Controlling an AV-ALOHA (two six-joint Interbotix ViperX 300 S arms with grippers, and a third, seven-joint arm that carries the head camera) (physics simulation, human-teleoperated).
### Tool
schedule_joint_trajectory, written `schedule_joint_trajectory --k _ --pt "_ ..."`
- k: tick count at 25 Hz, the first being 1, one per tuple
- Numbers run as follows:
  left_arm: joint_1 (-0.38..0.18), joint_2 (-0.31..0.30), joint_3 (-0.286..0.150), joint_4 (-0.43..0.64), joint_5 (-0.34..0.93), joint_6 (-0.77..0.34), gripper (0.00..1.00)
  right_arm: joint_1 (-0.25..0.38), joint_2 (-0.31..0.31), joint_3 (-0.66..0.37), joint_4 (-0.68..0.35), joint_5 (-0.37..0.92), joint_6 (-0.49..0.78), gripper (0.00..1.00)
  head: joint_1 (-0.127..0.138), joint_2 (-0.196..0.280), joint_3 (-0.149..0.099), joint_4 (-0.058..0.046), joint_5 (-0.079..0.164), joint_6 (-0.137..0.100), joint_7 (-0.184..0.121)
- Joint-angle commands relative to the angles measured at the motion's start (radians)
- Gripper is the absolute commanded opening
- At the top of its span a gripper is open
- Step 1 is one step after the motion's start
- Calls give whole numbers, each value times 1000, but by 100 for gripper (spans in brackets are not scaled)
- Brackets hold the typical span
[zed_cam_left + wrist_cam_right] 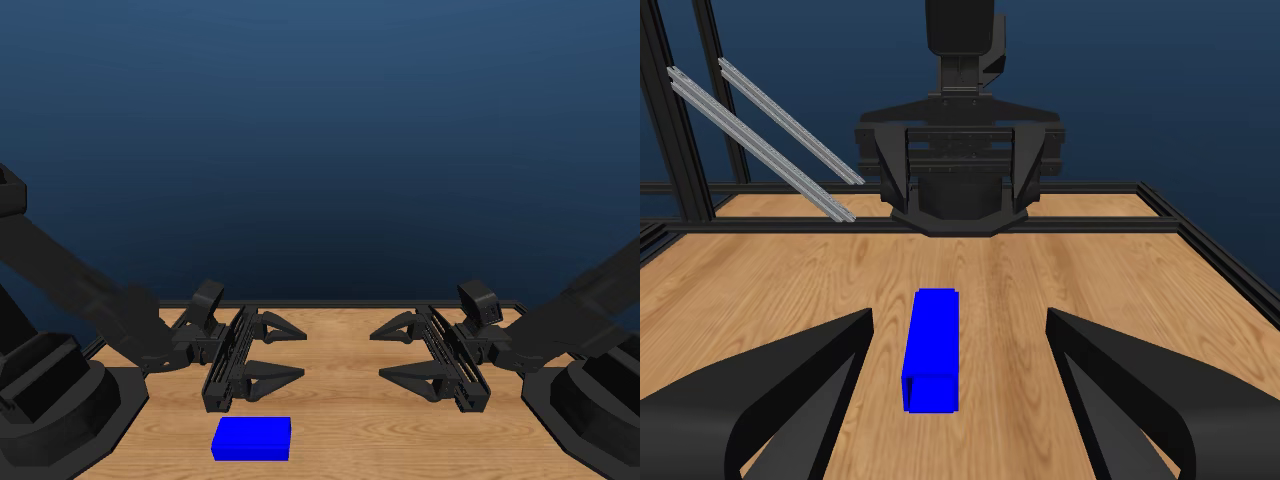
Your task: Insert peg into socket
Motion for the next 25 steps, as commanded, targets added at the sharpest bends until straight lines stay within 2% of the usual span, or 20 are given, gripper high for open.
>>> schedule_joint_trajectory --k 1,4,6,12,14,15,16,18,19,22,23,24,25 --pt "-88 3 -12 -69 -165 -43 100 43 -29 -20 154 85 27 100 0 6 -63 3 196 15 -2" --pt "-83 27 -2 -73 -238 -80 100 49 -24 -14 198 93 31 100 -3 12 -69 2 203 16 1" --pt "-93 28 7 -104 -222 -93 100 63 -23 -27 212 116 21 100 -5 19 -72 2 204 17 3" --pt "-151 -12 67 -304 154 -71 100 104 24 -108 229 218 -4 100 -3 65 -76 6 204 27 24" --pt "-170 -21 89 -331 226 -67 100 110 35 -119 230 228 -7 100 2 80 -78 8 203 30 31" --pt "-178 -29 84 -347 243 -75 100 115 36 -125 231 231 -9 100 5 88 -80 10 208 35 33" --pt "-189 -23 113 -350 284 -77 100 115 47 -122 235 232 -6 100 8 98 -82 12 206 38 35" --pt "-201 -3 133 -364 336 -97 100 126 51 -130 238 228 -6 100 14 116 -85 15 205 47 36" --pt "-193 -19 117 -364 353 -114 100 131 55 -130 241 222 -4 100 14 120 -86 15 205 48 36" --pt "-212 56 135 -366 397 -161 100 154 55 -120 257 208 -2 100 16 142 -90 16 194 53 23" --pt "-201 92 144 -379 381 -140 100 168 47 -121 263 204 -6 100 17 148 -92 16 189 54 18" --pt "-202 118 126 -380 396 -145 100 177 45 -115 271 204 -13 100 18 151 -93 16 186 55 15" --pt "-192 171 124 -388 423 -140 100 201 28 -100 291 197 -9 100 19 155 -95 17 183 57 10"
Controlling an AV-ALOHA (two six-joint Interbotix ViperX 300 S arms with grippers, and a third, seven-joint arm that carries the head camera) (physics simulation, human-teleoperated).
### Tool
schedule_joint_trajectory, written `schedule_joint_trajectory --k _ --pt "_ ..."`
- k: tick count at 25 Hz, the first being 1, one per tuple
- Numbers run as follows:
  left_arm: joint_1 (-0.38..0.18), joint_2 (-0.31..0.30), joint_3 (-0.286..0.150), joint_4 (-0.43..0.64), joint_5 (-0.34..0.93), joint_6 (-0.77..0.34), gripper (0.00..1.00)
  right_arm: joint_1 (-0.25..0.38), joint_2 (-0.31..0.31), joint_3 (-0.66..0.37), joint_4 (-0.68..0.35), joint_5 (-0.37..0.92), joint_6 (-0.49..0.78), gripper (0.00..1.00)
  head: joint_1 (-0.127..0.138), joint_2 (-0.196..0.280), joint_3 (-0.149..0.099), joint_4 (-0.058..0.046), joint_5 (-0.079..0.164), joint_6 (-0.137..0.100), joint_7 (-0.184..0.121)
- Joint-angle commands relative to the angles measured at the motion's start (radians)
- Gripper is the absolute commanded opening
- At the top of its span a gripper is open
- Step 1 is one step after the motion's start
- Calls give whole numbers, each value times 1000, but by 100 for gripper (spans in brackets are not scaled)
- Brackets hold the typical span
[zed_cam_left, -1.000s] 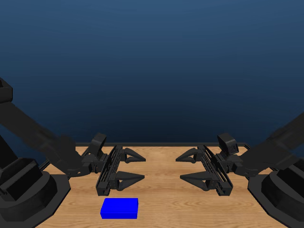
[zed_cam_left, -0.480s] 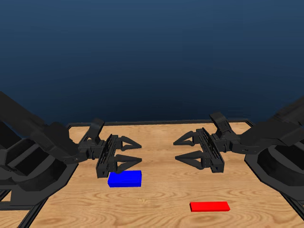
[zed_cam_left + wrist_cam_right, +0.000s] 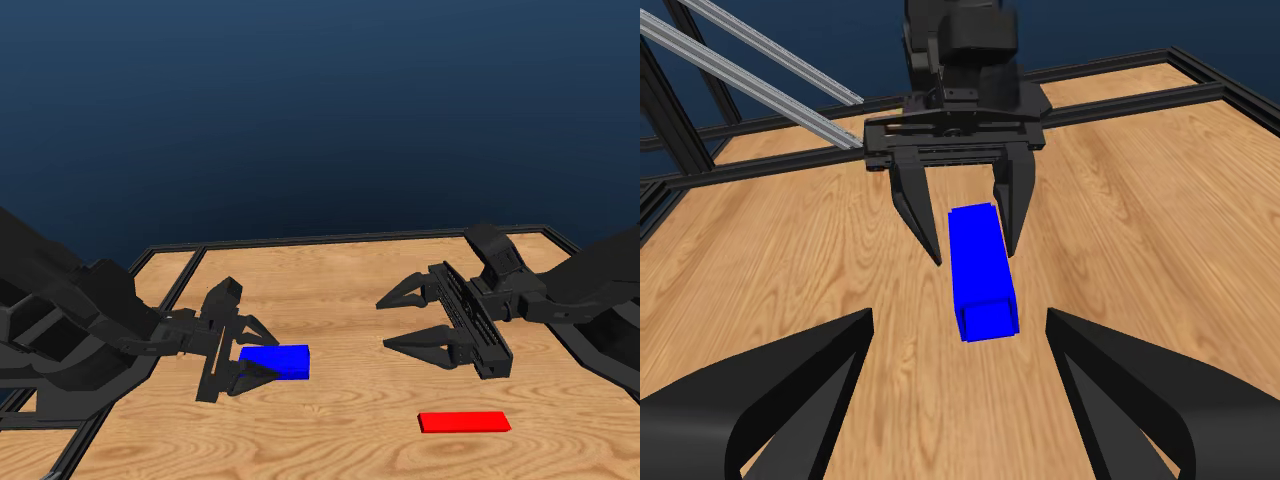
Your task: Insert peg into socket
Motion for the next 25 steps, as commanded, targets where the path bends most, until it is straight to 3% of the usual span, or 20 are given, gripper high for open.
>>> schedule_joint_trajectory --k 1,2,3,4,5,6,8,10,12,13,14,16,17,20,22,23,24,25 --pt "12 133 -26 -11 66 -14 100 64 -36 10 35 -40 -18 100 4 15 -23 1 -27 5 -18" --pt "-1 167 -33 2 79 -8 100 81 -35 24 59 -33 -18 100 4 16 -23 0 -25 5 -25" --pt "-11 166 -36 -1 48 -1 45 93 -48 24 80 -28 -12 100 2 16 -23 0 -24 4 -33" --pt "-25 158 -47 -2 36 19 0 113 -33 56 110 -22 0 100 1 15 -23 -2 -21 2 -41" --pt "-20 143 -34 -10 23 26 0 117 -35 59 124 -22 3 100 0 13 -22 -2 -20 1 -45" --pt "-29 138 -51 -11 31 43 0 135 -21 77 142 -1 7 100 -1 10 -20 -3 -17 -2 -51" --pt "-49 77 -37 -22 11 63 0 173 -10 96 173 30 21 100 -6 1 -16 -6 -10 -8 -59" --pt "-56 51 -78 -33 32 98 0 215 10 108 206 55 35 100 -17 -11 -11 -11 5 -16 -72" --pt "-68 10 -82 -42 30 111 0 246 16 103 229 73 45 100 -29 -22 -5 -16 14 -24 -83" --pt "-66 6 -118 -39 68 138 0 267 27 101 246 81 53 100 -38 -30 -3 -20 21 -29 -90" --pt "-73 -25 -96 -45 50 133 0 287 44 111 261 90 65 100 -47 -37 1 -23 23 -33 -96" --pt "-71 -60 -131 -44 72 157 0 329 74 136 294 76 89 100 -61 -48 6 -29 31 -41 -104" --pt "-70 -62 -121 -35 101 167 0 349 76 111 308 66 107 100 -69 -55 9 -32 34 -44 -108" --pt "-70 -79 -147 -35 96 180 0 389 107 121 348 52 146 100 -89 -70 16 -39 42 -50 -112" --pt "-72 -86 -172 -30 110 185 0 435 162 153 381 -20 187 100 -100 -77 19 -43 46 -51 -111" --pt "-77 -91 -185 -28 110 184 0 422 177 150 402 10 178 100 -104 -79 20 -44 50 -52 -109" --pt "-79 -81 -170 -24 123 187 0 437 186 165 410 -46 225 100 -106 -80 20 -44 51 -52 -108" --pt "-85 -79 -176 -27 132 190 0 406 175 154 391 40 178 100 -108 -80 21 -45 50 -54 -104"
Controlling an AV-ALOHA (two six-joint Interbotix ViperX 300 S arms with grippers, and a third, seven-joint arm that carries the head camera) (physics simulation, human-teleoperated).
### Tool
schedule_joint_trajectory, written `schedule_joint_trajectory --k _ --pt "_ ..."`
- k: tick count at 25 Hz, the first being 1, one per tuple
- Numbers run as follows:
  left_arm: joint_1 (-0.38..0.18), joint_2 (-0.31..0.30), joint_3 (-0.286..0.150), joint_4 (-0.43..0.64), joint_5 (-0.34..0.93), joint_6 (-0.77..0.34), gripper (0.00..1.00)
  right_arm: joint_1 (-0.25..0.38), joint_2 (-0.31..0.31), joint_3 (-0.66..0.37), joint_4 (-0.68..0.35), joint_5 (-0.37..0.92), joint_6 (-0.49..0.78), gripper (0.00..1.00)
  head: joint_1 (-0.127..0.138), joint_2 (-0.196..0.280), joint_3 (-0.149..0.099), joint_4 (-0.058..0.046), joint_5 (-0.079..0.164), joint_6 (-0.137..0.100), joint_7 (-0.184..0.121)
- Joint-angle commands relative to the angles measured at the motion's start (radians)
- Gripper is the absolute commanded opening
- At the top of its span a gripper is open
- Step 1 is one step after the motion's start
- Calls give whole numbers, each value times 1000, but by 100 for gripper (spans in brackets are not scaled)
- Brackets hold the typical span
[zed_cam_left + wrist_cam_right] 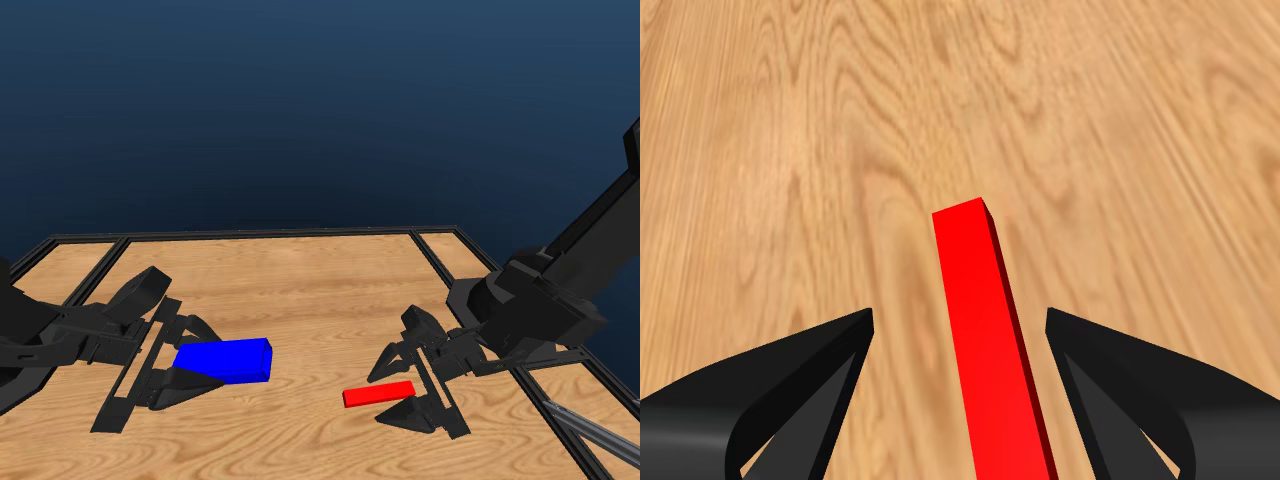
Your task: Insert peg into socket
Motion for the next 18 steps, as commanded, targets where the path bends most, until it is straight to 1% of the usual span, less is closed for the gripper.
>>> schedule_joint_trajectory --k 1,2,3,4,5,6,7,8,9,10,11,12,13,14,15,16,17,18 --pt "-15 -24 -30 1 2 11 0 37 52 3 20 -73 51 76 -15 -14 -7 -2 2 -3 9" --pt "-19 -32 -38 1 8 11 0 43 61 -7 18 -79 48 0 -15 -13 -7 -2 4 -3 13" --pt "-22 -38 -43 2 10 12 0 45 80 6 31 -110 49 0 -15 -13 -7 -2 4 -3 15" --pt "-20 -44 -50 10 23 5 0 46 76 14 34 -101 33 0 -15 -13 -7 -2 6 -4 16" --pt "-29 -45 -53 4 17 14 0 43 59 -5 28 -104 22 0 -14 -13 -7 -2 7 -3 16" --pt "-31 -52 -75 3 24 20 0 40 52 -15 38 -121 11 0 -14 -14 -7 -1 6 -3 15" --pt "-39 -37 -62 6 32 27 0 29 41 -8 45 -118 -12 0 -12 -15 -6 -1 7 -2 16" --pt "-35 -42 -86 5 52 34 0 22 22 -11 45 -115 -37 0 -10 -16 -6 0 10 -1 17" --pt "-29 -52 -102 1 52 38 0 4 -10 -24 35 -88 -64 0 -8 -16 -5 1 9 0 18" --pt "-24 -53 -103 3 69 43 0 -3 -26 -39 33 -106 -91 0 -5 -16 -5 2 10 1 20" --pt "-38 -58 -119 6 62 49 0 -14 -33 -22 35 -85 -141 0 -1 -16 -5 4 10 3 22" --pt "-38 -69 -123 1 51 50 0 -30 -70 -54 33 -106 -159 0 2 -15 -5 5 10 4 24" --pt "-41 -69 -131 3 66 58 0 -46 -82 -49 21 -78 -191 0 4 -15 -5 6 9 6 25" --pt "-48 -70 -111 4 66 58 0 -77 -140 -89 7 -12 -241 0 8 -14 -4 8 12 8 28" --pt "-37 -65 -132 5 83 64 0 -80 -138 -91 14 -18 -287 0 13 -13 -4 10 14 11 32" --pt "-50 -63 -115 -23 87 98 0 -97 -172 -101 14 -20 -302 0 18 -13 -3 12 16 14 35" --pt "-36 -67 -127 1 90 72 0 -115 -185 -140 -9 -5 -334 0 22 -12 -3 14 19 17 36" --pt "-42 -64 -120 11 73 82 0 -119 -181 -125 -4 27 -363 0 24 -11 -3 14 20 18 37"
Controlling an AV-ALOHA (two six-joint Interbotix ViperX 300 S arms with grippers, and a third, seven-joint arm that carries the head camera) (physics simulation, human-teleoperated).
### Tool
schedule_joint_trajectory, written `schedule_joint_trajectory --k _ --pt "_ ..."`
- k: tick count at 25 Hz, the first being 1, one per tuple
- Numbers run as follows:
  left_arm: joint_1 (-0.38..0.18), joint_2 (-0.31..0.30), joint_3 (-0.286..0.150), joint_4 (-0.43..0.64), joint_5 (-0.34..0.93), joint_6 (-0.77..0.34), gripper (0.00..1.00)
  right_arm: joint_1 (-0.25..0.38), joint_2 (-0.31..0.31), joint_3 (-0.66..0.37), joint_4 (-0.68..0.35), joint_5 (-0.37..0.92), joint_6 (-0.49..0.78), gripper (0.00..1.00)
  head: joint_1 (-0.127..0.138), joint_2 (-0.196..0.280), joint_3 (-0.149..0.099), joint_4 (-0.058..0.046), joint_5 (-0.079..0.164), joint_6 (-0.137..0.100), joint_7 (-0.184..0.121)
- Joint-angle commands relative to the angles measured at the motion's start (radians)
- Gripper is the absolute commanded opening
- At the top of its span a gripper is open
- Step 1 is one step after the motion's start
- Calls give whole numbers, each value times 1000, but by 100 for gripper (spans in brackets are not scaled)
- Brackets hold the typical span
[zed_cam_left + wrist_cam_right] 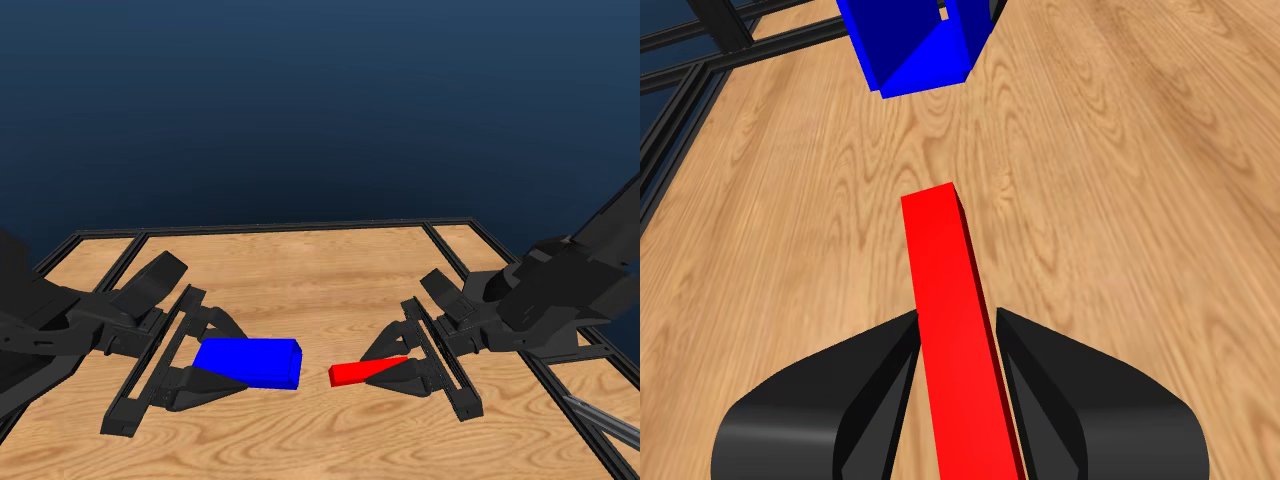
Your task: Insert peg into socket
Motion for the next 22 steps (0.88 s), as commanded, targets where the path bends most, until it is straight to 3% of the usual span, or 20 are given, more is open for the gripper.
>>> schedule_joint_trajectory --k 1,3,4,5,6,9,11,12,14,15,17,18,22 --pt "0 -20 -12 13 -23 12 0 -68 -79 -76 -18 58 -131 0 17 -6 -7 6 -3 8 7" --pt "0 -22 -6 4 -21 10 0 -76 -79 -85 -31 97 -172 0 25 -4 -7 8 1 9 8" --pt "-2 -23 -2 5 -24 11 0 -103 -126 -121 -51 171 -196 0 28 -4 -6 9 1 10 9" --pt "-3 -17 -14 -7 -28 12 0 -109 -93 -102 -29 120 -204 0 30 -3 -6 10 2 10 9" --pt "-7 -22 -15 0 -46 2 0 -102 -120 -132 -35 130 -214 0 33 -3 -6 10 4 11 8" --pt "-2 -20 3 3 -35 8 0 -101 -114 -148 -46 156 -242 0 37 -4 -5 11 5 10 6" --pt "-2 -18 -11 2 -22 7 0 -91 -118 -167 -54 170 -260 0 40 -4 -4 12 5 10 5" --pt "5 -19 -34 0 11 14 0 -146 -107 -166 -41 202 -270 0 41 -4 -4 12 6 10 4" --pt "12 -31 -16 7 16 13 0 -123 -90 -181 -53 195 -259 0 44 -4 -4 13 6 10 2" --pt "9 -18 -27 -3 -5 14 0 -108 -88 -171 -54 194 -264 0 46 -4 -4 13 5 10 3" --pt "10 -18 -21 5 -11 -2 0 -145 -80 -200 -63 204 -248 0 48 -3 -4 14 6 10 3" --pt "2 -22 -22 7 -14 3 0 -129 -85 -194 -86 238 -267 0 49 -3 -4 14 7 10 1" --pt "1 -35 -30 4 -20 7 0 -163 -54 -213 -98 221 -225 0 55 2 -6 16 3 9 -2"
